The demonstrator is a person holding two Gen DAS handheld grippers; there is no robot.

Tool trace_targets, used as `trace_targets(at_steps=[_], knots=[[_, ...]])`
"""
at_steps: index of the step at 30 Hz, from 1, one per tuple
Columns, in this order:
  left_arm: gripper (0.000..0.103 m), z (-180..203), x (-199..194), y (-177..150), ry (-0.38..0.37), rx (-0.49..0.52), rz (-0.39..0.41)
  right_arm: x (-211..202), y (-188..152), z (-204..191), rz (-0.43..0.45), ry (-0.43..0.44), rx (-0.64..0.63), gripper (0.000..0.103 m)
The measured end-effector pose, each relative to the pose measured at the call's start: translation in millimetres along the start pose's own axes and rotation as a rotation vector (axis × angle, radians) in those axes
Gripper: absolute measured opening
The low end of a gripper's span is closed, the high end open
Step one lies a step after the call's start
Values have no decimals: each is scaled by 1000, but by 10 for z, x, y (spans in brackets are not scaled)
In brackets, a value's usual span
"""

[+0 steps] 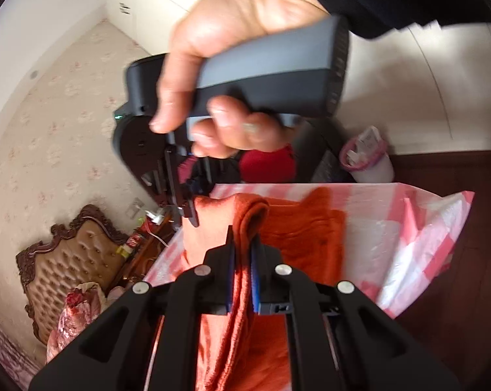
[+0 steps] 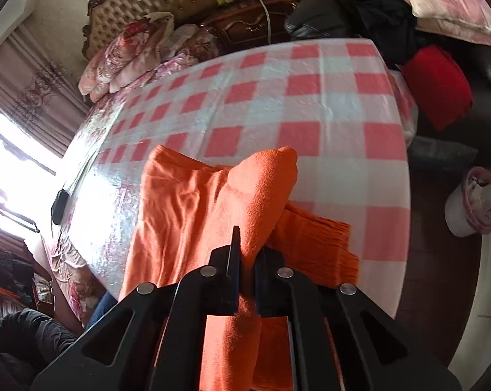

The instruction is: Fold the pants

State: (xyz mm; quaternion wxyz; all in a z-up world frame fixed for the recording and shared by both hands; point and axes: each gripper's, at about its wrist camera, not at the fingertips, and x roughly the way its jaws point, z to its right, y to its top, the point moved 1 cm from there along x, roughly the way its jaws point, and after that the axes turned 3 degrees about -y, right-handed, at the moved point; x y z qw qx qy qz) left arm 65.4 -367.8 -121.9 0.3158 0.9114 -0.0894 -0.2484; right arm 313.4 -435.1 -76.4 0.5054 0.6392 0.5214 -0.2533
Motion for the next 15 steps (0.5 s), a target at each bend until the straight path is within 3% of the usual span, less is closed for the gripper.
trace_targets(at_steps=[7, 10, 13, 15], knots=[[8, 216, 187, 121, -17, 4, -26, 108, -102, 330, 9, -8, 38, 6], [8, 251, 278, 171, -16, 0, -21, 155, -124, 404, 23, -56, 30, 7], [9, 378, 396, 179, -69, 14, -4, 215, -150, 469, 41, -96, 22, 11], [23, 404, 428, 159, -103, 10, 11, 201, -165, 493, 63, -106, 15, 19]])
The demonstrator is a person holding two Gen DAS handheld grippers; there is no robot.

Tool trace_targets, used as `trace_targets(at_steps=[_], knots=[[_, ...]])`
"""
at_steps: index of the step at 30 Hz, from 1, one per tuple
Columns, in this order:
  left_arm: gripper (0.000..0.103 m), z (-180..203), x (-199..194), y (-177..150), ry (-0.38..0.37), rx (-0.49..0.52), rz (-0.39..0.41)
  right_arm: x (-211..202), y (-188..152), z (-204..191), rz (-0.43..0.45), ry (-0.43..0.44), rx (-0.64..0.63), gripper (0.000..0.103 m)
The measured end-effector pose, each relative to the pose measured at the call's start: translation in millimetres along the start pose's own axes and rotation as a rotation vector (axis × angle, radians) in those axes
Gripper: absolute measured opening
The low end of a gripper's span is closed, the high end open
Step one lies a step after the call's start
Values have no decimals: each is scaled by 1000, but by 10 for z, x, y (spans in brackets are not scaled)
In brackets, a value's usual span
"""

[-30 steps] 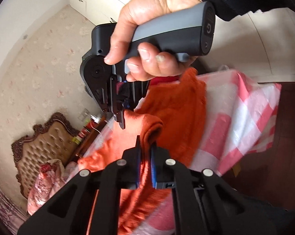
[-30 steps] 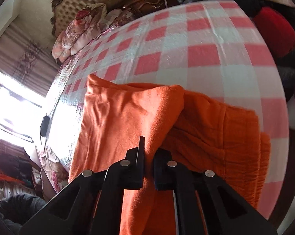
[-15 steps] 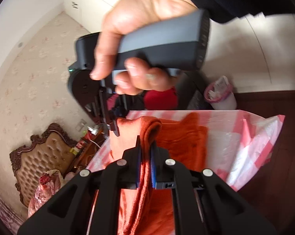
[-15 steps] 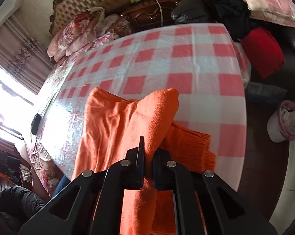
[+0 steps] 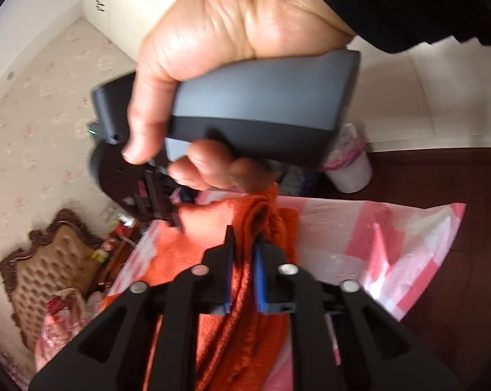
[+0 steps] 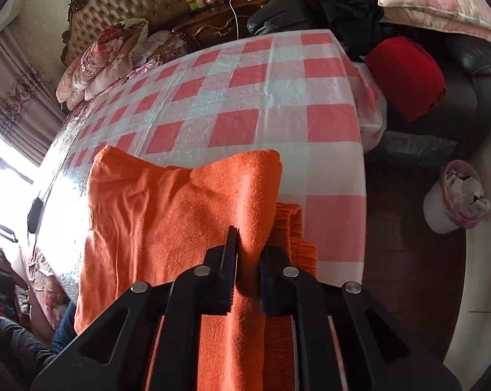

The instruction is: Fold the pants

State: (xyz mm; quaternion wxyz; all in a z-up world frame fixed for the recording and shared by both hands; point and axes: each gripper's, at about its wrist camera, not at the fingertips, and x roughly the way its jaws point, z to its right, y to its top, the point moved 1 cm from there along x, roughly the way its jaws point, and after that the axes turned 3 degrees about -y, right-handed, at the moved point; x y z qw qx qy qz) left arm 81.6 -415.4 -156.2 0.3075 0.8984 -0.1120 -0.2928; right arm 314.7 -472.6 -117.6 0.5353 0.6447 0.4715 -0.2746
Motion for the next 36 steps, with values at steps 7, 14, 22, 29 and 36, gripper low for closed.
trace_targets(at_steps=[7, 14, 22, 29, 36], knots=[[64, -509, -570, -139, -131, -155, 101, -395, -114, 21, 144, -135, 11, 60], [52, -2081, -834, -1819, -412, -1094, -200, -232, -623, 114, 38, -239, 66, 66], [50, -2218, -353, -2749, -799, -1635, -323, -177, -890, 77, 72, -164, 159, 50], [14, -2317, -104, -2670, -797, -1572, -338, -165, -945, -25, 91, -140, 211, 44], [18, -2642, -60, -2782, -684, -1482, -374, 52, -780, -284, 143, -122, 216, 47]])
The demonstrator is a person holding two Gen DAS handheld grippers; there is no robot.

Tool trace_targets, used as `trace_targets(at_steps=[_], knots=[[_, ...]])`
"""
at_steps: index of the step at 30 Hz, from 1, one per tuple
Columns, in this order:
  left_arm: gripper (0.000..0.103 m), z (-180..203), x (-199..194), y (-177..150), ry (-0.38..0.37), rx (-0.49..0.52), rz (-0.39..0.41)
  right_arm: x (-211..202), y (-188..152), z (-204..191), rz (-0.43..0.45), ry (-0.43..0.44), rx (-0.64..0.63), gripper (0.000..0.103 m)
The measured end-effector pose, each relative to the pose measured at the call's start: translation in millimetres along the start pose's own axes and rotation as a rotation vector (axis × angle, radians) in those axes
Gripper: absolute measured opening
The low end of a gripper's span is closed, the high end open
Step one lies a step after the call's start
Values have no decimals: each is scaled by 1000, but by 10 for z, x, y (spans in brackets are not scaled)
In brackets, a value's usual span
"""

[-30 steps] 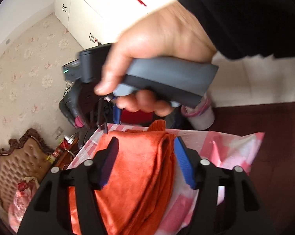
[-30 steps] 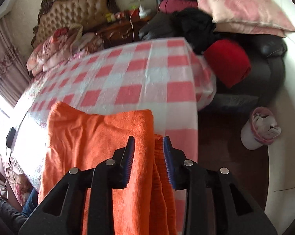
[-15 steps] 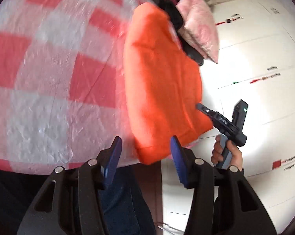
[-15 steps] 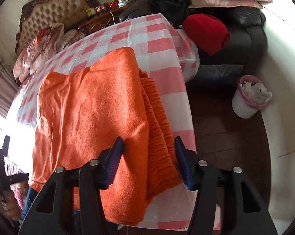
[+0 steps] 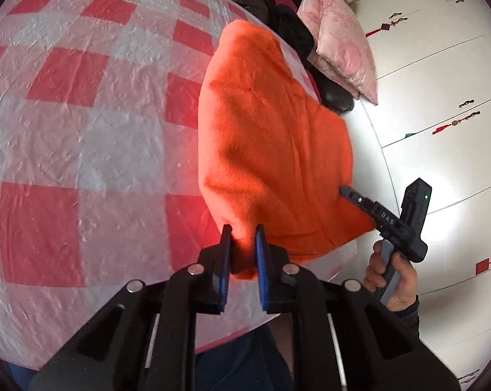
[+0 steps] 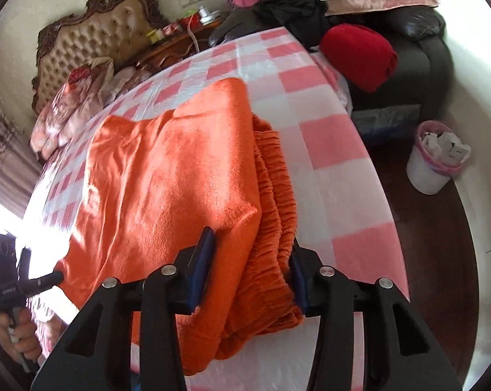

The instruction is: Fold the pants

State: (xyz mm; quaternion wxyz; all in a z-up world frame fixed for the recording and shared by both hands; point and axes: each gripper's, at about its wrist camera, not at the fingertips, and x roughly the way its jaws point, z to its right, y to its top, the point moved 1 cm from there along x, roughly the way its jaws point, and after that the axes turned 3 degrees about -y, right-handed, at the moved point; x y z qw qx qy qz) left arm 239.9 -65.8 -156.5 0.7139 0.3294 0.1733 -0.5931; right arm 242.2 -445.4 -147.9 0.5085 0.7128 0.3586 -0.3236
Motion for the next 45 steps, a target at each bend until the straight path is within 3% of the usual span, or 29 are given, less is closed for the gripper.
trace_targets(at_steps=[3, 5, 8, 10, 12, 14, 17, 21, 24, 27, 30, 33, 34, 35, 36, 41, 45], knots=[[31, 58, -89, -136, 79, 55, 36, -61, -69, 5, 40, -86, 23, 63], [32, 264, -254, -244, 186, 186, 157, -237, -133, -30, 98, -197, 7, 64], [34, 574, -283, -269, 285, 345, 282, -652, -213, -300, 255, -344, -66, 68], [41, 793, -188, -284, 340, 454, 351, -766, -277, -519, 321, -336, -125, 68], [41, 901, 10, -281, 399, 530, 337, -710, -411, -822, 346, -382, -241, 70], [41, 869, 150, -308, 421, 535, 297, -566, -508, -916, 326, -411, -287, 70], [40, 701, 352, -351, 423, 494, 200, -276, -662, -840, 243, -403, -266, 70], [40, 628, 378, -402, 421, 511, 201, -184, -775, -654, 237, -352, -203, 76], [48, 627, 385, -393, 439, 524, 212, -244, -716, -679, 225, -368, -203, 75], [60, 699, 206, -324, 430, 523, 283, -496, -545, -743, 290, -330, -182, 76], [66, 800, 168, -38, 441, 524, 334, -600, -111, -760, 293, -270, -122, 76], [65, 926, 269, 349, 524, 523, 343, -516, 276, -795, 254, -173, -65, 73], [64, 945, 300, 473, 500, 505, 345, -435, 407, -798, 239, -125, -45, 70], [51, 976, 385, 634, 466, 501, 326, -336, 513, -801, 225, -83, -31, 69], [30, 1007, 462, 740, 472, 511, 314, -226, 597, -802, 212, -61, -27, 67], [25, 1123, 890, 1178, 496, 570, 255, 297, 831, -726, 170, -183, -50, 67], [20, 802, 1191, 1467, 542, 450, 160, 635, 760, -485, 91, -195, 9, 69]])
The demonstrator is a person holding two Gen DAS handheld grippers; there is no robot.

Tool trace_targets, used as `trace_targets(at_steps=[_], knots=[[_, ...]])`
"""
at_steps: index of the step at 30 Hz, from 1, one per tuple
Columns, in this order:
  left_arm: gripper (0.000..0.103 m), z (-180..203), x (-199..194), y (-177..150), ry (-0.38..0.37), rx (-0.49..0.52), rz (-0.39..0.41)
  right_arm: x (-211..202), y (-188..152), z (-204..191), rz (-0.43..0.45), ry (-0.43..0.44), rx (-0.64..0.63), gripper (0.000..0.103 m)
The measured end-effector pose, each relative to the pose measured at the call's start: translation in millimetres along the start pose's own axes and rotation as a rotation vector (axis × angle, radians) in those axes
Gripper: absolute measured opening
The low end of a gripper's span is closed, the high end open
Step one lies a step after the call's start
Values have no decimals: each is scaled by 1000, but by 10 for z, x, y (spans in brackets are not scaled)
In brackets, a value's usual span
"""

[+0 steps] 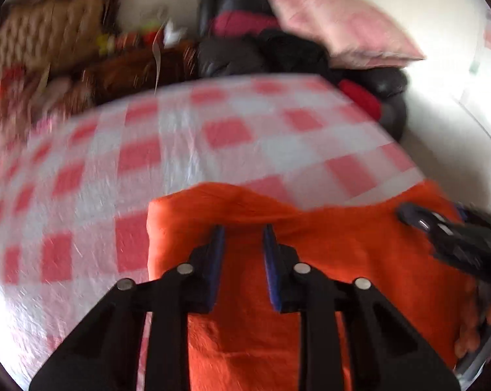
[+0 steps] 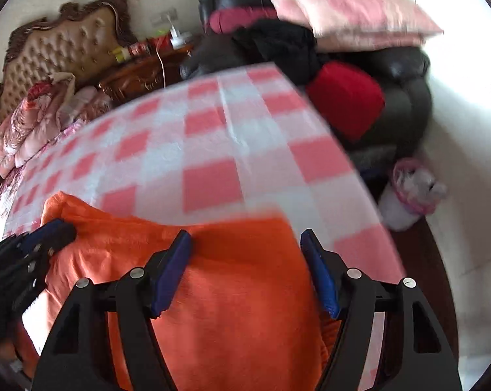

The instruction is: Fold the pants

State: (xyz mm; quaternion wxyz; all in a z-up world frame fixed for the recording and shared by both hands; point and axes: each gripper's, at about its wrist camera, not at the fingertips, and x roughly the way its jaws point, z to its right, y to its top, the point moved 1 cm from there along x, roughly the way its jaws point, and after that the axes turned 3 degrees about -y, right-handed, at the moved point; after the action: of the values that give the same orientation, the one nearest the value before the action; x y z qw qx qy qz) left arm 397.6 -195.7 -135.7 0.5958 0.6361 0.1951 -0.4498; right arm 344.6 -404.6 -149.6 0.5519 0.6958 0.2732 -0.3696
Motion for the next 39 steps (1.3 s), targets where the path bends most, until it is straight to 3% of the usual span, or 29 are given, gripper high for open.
trace_targets(at_steps=[5, 7, 8, 9, 11, 14, 18, 20, 22, 25, 30, 33, 39], knots=[[20, -63, 55, 35, -35, -49, -6, 37, -35, 53, 0, 22, 17, 70], [20, -85, -71, 20, -44, -71, 32, 53, -26, 59, -7, 22, 24, 71], [24, -72, -182, 7, -42, -72, 68, 49, -22, 51, -2, 16, 21, 71], [36, -46, -384, -59, -50, -78, 117, 29, -26, 42, 7, 10, 18, 71], [49, -11, -636, -204, -63, -85, 152, -98, -25, 21, 49, -17, 7, 71], [50, 72, -1010, -626, -63, -76, 185, -493, -138, -40, 132, -50, -35, 74], [50, 144, -1099, -1205, -24, -57, 117, -840, -494, -36, 148, -98, -52, 79], [50, 172, -993, -1405, -15, -35, 49, -831, -705, -22, 89, -107, -52, 80], [50, 163, -963, -1513, -10, -43, 32, -709, -895, -19, 23, -136, -74, 81], [50, 222, -1098, -1533, 3, 3, 68, -746, -1047, 10, 48, -145, -67, 81], [52, 290, -1470, -1561, 11, 14, 141, -1214, -1159, -73, 114, -162, -48, 81], [62, 313, -1640, -1575, -11, -8, 140, -1461, -1227, -128, 131, -160, -48, 81], [64, 423, -1889, -1599, -30, -7, 140, -1840, -1307, -173, 168, -190, -56, 81]])
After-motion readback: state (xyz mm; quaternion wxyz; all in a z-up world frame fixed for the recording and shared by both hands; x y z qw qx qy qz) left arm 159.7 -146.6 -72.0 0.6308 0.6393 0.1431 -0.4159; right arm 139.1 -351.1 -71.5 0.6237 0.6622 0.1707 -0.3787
